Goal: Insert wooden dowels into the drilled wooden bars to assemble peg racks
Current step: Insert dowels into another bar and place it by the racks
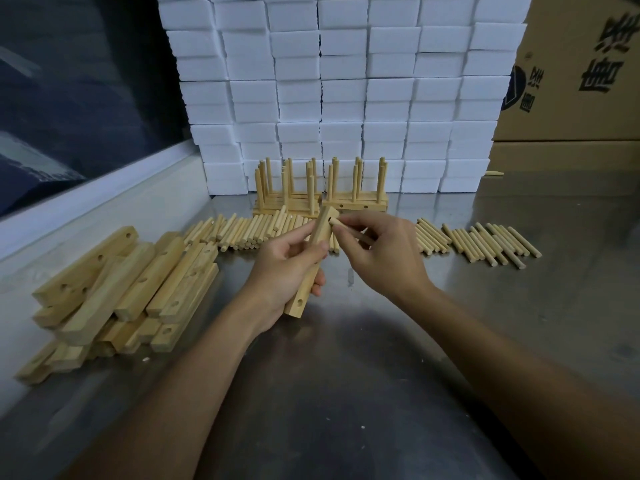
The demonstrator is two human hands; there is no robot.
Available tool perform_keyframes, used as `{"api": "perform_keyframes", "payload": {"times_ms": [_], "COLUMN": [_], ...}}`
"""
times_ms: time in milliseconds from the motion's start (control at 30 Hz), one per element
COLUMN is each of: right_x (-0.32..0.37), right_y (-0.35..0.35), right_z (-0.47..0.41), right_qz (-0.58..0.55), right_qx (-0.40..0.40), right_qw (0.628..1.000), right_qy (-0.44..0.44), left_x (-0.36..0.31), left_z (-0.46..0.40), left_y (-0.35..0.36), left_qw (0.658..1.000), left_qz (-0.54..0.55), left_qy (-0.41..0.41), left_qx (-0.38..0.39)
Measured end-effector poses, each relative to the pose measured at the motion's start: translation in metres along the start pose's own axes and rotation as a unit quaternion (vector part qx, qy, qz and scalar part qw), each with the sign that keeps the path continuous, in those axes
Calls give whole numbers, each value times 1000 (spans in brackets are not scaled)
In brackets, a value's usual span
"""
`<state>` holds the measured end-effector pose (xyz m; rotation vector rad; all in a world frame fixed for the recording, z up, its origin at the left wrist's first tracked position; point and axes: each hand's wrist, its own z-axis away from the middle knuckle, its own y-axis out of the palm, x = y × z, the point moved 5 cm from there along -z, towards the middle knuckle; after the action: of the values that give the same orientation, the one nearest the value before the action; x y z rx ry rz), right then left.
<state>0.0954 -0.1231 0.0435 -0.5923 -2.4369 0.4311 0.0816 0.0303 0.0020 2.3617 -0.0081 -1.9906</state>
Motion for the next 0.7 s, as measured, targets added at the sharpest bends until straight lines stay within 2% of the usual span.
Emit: {"api": "perform_keyframes", "payload": {"times_ms": [300,700], "right_x": [4,2], "right_y": [1,3], "right_z": [2,10], "right_qz": [90,193], "right_qx": [29,50], "right_qw": [994,980], "right_qy": [-61,-22], "left_x": [-3,-9], "left_z": [1,3], "left_y": [-1,10], "left_qw": [995,979], "left_qz": [-78,-182], "left_qy": [53,89], "left_qx": [-15,-23]}}
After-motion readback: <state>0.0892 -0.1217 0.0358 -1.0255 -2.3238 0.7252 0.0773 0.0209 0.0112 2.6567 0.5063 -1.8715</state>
